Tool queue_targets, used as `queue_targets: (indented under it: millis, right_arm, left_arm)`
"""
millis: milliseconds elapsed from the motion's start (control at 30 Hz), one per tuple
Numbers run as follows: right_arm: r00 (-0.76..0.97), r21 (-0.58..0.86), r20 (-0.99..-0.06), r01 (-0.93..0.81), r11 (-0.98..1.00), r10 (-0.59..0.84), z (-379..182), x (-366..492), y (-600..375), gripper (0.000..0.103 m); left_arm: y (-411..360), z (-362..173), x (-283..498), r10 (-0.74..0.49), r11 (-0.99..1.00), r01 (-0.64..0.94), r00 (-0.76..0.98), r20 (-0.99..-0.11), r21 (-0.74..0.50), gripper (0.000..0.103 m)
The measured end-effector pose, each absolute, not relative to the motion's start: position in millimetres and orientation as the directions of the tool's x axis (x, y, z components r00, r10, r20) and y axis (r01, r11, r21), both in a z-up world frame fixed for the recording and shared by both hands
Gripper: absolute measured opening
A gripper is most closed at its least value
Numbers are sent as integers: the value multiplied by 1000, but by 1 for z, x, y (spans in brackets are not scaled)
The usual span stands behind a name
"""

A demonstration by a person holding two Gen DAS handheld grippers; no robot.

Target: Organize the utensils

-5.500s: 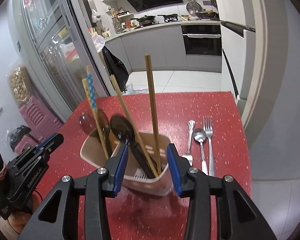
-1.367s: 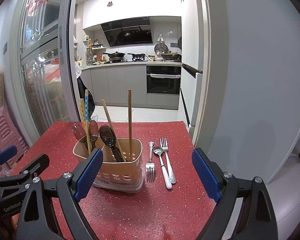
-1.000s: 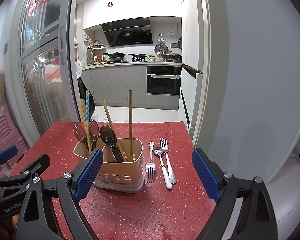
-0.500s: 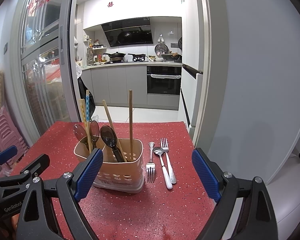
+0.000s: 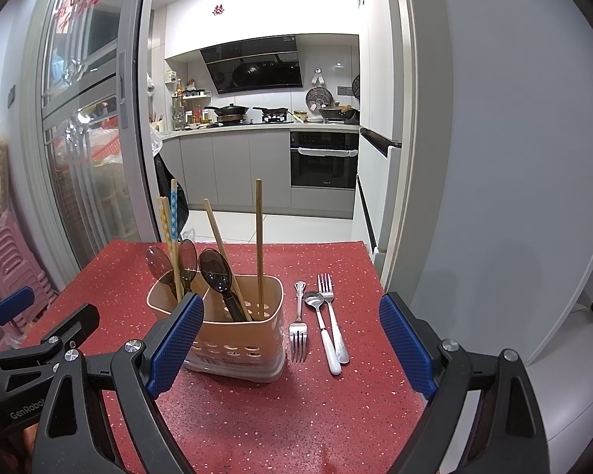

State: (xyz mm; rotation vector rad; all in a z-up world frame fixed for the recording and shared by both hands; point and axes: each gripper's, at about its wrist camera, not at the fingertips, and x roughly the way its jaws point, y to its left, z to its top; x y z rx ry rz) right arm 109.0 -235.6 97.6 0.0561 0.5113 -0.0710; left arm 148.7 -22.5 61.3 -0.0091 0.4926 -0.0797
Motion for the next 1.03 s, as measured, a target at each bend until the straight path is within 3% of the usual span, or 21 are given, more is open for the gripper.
queue_targets:
  millis: [1033]
  right_arm:
    - [870,38,-490,77,996,-49,98,110,-234,92]
  left_arm:
    - [-20,63,147,-91,996,79,885,-457,-46,103]
